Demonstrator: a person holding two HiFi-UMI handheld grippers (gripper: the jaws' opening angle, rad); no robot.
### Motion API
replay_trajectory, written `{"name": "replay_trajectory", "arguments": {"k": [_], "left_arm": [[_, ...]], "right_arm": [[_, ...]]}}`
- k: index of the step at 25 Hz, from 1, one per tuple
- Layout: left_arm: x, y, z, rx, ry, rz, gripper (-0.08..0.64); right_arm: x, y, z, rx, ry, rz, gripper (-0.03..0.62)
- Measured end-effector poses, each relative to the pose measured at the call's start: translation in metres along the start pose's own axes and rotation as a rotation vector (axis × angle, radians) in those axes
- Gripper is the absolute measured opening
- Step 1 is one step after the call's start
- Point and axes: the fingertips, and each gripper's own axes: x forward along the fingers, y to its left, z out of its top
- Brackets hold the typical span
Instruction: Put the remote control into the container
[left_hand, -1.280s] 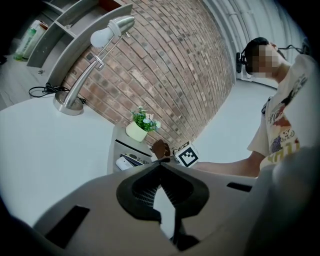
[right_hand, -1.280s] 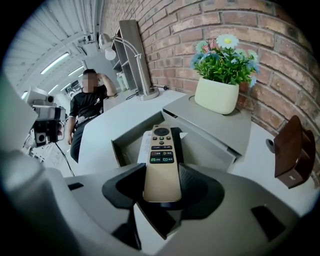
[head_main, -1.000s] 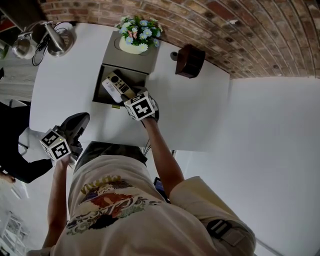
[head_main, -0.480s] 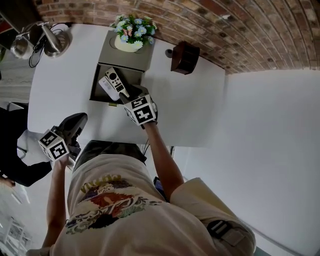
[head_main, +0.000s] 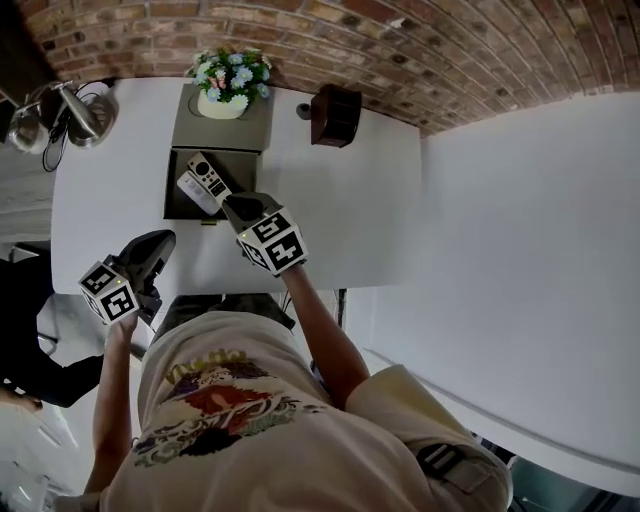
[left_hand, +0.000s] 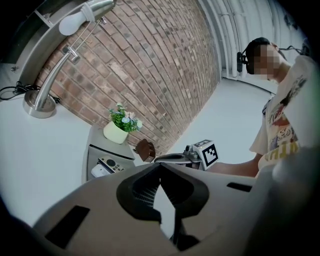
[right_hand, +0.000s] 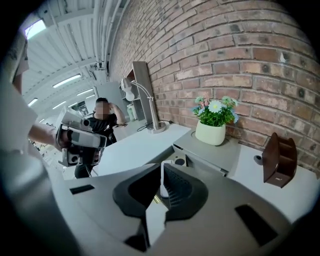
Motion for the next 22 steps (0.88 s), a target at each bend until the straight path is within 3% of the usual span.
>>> {"name": "replay_trajectory", "arguments": {"k": [15, 22], "left_arm": [[0.027, -0.025, 0.014, 0.070, 0.020, -0.092, 0.005], [0.029, -0.030, 0.018, 0.081, 0.023, -0.085, 0.005]], "right_arm": [[-0.039, 0.026, -0.004, 0.061, -0.071, -0.004, 0.009], [-0.041, 0.026, 0.003, 0.061, -0.099, -0.007, 0.009]]}}
